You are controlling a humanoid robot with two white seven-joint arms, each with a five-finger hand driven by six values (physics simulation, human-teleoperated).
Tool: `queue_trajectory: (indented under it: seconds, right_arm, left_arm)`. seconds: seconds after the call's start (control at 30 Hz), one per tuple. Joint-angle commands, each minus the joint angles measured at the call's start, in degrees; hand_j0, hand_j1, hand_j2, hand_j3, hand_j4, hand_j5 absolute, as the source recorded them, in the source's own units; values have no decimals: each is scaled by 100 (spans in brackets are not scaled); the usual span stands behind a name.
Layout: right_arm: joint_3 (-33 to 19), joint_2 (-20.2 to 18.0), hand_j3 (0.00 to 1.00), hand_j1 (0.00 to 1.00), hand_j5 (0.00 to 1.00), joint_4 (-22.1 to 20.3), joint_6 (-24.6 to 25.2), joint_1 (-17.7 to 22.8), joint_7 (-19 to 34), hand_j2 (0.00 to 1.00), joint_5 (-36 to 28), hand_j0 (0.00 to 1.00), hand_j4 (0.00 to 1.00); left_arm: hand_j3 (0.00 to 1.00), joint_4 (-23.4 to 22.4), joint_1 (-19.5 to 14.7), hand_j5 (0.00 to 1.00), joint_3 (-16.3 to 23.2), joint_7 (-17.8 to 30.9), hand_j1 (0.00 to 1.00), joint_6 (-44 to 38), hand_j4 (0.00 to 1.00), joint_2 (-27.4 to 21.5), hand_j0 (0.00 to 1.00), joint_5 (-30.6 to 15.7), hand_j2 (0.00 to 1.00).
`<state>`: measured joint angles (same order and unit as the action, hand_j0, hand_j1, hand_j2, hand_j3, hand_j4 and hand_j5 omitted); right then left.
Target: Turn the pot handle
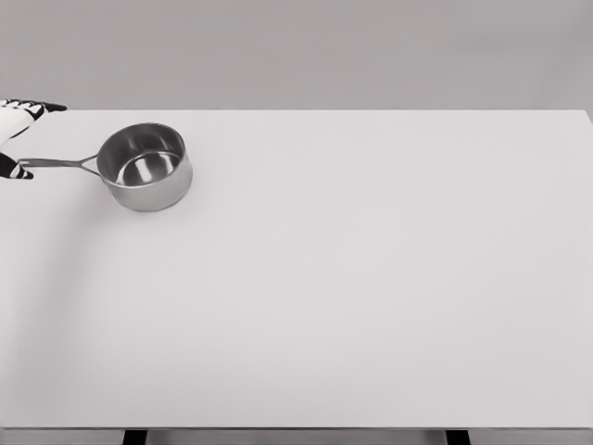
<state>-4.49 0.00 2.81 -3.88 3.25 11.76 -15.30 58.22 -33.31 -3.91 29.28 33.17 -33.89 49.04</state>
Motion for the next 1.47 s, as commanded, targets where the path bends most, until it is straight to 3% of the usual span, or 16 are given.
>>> queue_trajectory:
  seconds: [0.0, 0.1, 0.2, 0.33, 0.4, 0.47, 0.6, 0.7, 0.8, 0.87, 0.9, 1.03, 1.07, 1.13, 1.43]
  right_arm:
    - [0, 0, 100, 100, 100, 0, 1, 0, 1, 100, 1, 100, 100]
    - [0, 0, 100, 100, 100, 0, 1, 0, 1, 100, 1, 100, 100]
    - [0, 0, 100, 100, 100, 0, 1, 0, 1, 100, 1, 100, 100]
    - [0, 0, 100, 100, 100, 0, 1, 0, 1, 100, 1, 100, 100]
    - [0, 0, 100, 100, 100, 0, 1, 0, 1, 100, 1, 100, 100]
    - [0, 0, 100, 100, 100, 0, 1, 0, 1, 100, 1, 100, 100]
    - [0, 0, 100, 100, 100, 0, -7, 0, 1, 100, 1, 100, 100]
    - [0, 0, 100, 100, 100, 0, -7, 0, 1, 100, 1, 100, 100]
    - [0, 0, 100, 100, 100, 0, 1, 0, 1, 100, 1, 100, 100]
    - [0, 0, 100, 100, 100, 0, 1, 0, 1, 100, 1, 100, 100]
    - [0, 0, 100, 100, 100, 0, 1, 0, 1, 100, 1, 100, 100]
    - [0, 0, 100, 100, 100, 0, 1, 0, 1, 100, 1, 100, 100]
    - [0, 0, 100, 100, 100, 0, 1, 0, 1, 100, 1, 100, 100]
    - [0, 0, 100, 100, 100, 0, 1, 0, 1, 100, 1, 100, 100]
    - [0, 0, 100, 100, 100, 0, -7, 0, 1, 100, 1, 100, 100]
  left_arm:
    - [100, -4, 0, 100, -4, -1, 100, 5, 100, -13, 100, -78, 100]
    - [100, 93, 53, 100, -13, -1, 100, 67, 100, -39, 100, -184, 100]
    - [100, 708, 369, 100, -30, -1, 100, 75, 100, -101, 100, -790, 100]
    - [100, 1306, 887, 100, -83, -1, 100, 75, 100, -566, 100, -1845, 100]
    - [100, 1640, 1098, 100, -285, -1, 100, 75, 100, -742, 100, -2249, 100]
    - [100, 2281, 1573, 100, -663, -1, 100, 183, 100, -900, 100, -2917, 100]
    - [100, 3634, 2399, 100, -1348, 7, 100, 183, 100, -857, 100, -3822, 100]
    - [100, 4470, 2882, 100, -1489, 7, 100, 183, 100, -734, 100, -4314, 100]
    - [100, 4514, 3129, 100, -1288, 25, 100, 183, 100, -567, 100, -4350, 100]
    - [100, 4514, 3129, 100, -945, 34, 100, 183, 100, -426, 100, -4315, 100]
    - [100, 4514, 3164, 100, -445, 34, 100, 183, 100, -399, 100, -4271, 100]
    - [100, 4514, 3401, 100, 40, 43, 100, 183, 100, 128, 100, -4271, 100]
    - [100, 4514, 3629, 100, 145, 43, 100, 183, 100, 137, 100, -4271, 100]
    - [100, 4514, 3788, 100, 145, 43, 100, 183, 100, 119, 100, -4271, 100]
    - [100, 4514, 3823, 100, 154, 51, 100, 183, 100, 110, 100, -4271, 100]
